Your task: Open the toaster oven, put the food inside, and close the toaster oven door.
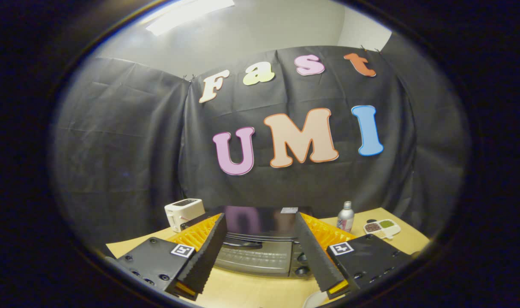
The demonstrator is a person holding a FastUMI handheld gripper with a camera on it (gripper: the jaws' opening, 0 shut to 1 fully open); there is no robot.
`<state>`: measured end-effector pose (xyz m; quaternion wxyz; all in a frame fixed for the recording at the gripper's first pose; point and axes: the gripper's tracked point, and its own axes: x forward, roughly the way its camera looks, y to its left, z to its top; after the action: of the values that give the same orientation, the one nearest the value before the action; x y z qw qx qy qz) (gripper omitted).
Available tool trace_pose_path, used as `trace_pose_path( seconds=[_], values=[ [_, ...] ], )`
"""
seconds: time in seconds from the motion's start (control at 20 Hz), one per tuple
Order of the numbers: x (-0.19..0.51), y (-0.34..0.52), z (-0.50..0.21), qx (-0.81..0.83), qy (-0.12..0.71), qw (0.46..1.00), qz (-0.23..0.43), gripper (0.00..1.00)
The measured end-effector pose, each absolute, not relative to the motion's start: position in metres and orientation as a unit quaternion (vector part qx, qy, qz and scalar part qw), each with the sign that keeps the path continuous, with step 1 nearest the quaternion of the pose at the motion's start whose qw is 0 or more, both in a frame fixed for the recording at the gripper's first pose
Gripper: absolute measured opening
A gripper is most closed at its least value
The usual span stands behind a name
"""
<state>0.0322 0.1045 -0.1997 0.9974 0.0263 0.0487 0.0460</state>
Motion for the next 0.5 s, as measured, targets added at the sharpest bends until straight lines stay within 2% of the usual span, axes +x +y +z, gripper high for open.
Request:
trace_pose_path(
  seconds=[0.5],
  values=[
    [0.093,0.171,-0.274,0.047,0.101,0.991,0.067,0.98]
  ],
)
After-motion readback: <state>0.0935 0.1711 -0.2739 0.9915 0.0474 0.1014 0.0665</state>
